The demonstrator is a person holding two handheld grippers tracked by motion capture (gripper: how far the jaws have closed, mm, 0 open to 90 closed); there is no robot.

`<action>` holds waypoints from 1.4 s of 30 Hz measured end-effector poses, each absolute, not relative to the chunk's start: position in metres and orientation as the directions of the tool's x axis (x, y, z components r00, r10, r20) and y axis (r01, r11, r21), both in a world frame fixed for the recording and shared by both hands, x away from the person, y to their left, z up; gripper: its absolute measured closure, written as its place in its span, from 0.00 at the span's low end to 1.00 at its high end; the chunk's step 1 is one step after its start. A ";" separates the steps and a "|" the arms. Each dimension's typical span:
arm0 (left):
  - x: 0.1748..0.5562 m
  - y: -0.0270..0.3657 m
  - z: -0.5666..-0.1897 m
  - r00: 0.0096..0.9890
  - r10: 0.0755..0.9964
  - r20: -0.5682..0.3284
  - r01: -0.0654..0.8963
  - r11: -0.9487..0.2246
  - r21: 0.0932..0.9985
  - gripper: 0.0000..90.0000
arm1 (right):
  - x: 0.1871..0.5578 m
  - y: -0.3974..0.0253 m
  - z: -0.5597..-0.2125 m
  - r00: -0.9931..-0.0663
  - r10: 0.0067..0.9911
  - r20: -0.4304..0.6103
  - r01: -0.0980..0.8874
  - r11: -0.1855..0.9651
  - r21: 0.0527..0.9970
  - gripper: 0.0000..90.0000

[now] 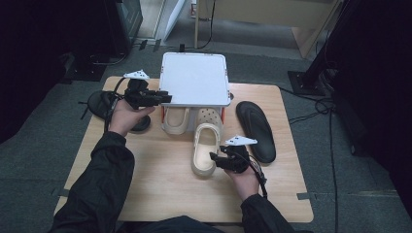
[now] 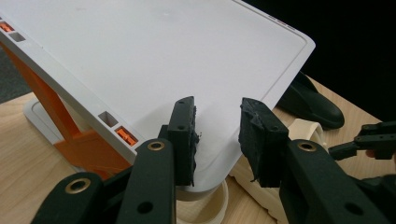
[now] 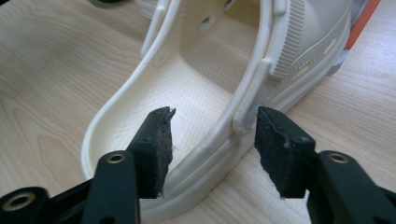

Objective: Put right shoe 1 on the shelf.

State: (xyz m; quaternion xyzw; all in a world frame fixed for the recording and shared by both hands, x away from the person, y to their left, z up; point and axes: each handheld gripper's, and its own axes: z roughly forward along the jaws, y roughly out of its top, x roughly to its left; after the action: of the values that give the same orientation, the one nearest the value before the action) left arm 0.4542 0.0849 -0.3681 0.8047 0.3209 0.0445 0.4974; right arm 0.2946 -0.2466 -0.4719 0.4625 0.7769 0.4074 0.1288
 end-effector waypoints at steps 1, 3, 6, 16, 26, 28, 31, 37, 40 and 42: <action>0.454 0.085 -0.368 0.789 0.562 -0.246 0.472 -0.300 0.829 0.74 | 0.297 -0.246 -0.473 -0.538 0.826 0.172 0.617 0.247 0.747 0.53; 0.454 0.084 -0.368 0.790 0.562 -0.244 0.471 -0.301 0.829 0.74 | 0.300 -0.244 -0.476 -0.538 0.830 0.147 0.614 0.267 0.743 0.53; 0.454 0.085 -0.368 0.790 0.562 -0.245 0.470 -0.300 0.830 0.74 | 0.304 -0.243 -0.476 -0.548 0.824 0.140 0.607 0.277 0.745 0.56; 0.454 0.085 -0.369 0.792 0.558 -0.248 0.470 -0.297 0.831 0.74 | 0.304 -0.242 -0.473 -0.553 0.816 0.170 0.607 0.255 0.753 0.55; 0.454 0.085 -0.368 0.792 0.561 -0.242 0.468 -0.302 0.830 0.74 | 0.263 -0.235 -0.459 -0.638 0.749 0.181 0.569 0.299 0.767 0.66; 0.454 0.084 -0.368 0.792 0.562 -0.239 0.466 -0.304 0.831 0.74 | 0.257 -0.233 -0.458 -0.647 0.738 0.191 0.567 0.298 0.768 0.68; 0.454 0.085 -0.368 0.794 0.559 -0.240 0.466 -0.304 0.831 0.74 | 0.248 -0.230 -0.461 -0.677 0.711 0.192 0.557 0.324 0.765 0.69; 0.454 0.085 -0.368 0.793 0.559 -0.242 0.467 -0.303 0.830 0.75 | 0.240 -0.225 -0.474 -0.708 0.683 0.180 0.547 0.370 0.751 0.79; 0.454 0.085 -0.368 0.794 0.558 -0.242 0.467 -0.304 0.830 0.75 | 0.240 -0.222 -0.479 -0.709 0.680 0.184 0.571 0.402 0.716 0.82; 0.454 0.085 -0.369 0.792 0.559 -0.245 0.469 -0.300 0.831 0.75 | 0.239 -0.220 -0.483 -0.718 0.675 0.168 0.565 0.426 0.707 0.82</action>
State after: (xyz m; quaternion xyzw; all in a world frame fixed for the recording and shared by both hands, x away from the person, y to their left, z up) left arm 0.4540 0.0851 -0.3685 0.8050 0.3192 0.0451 0.4981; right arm 0.2390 -0.2202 -0.4827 0.3685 0.8414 0.3889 0.0707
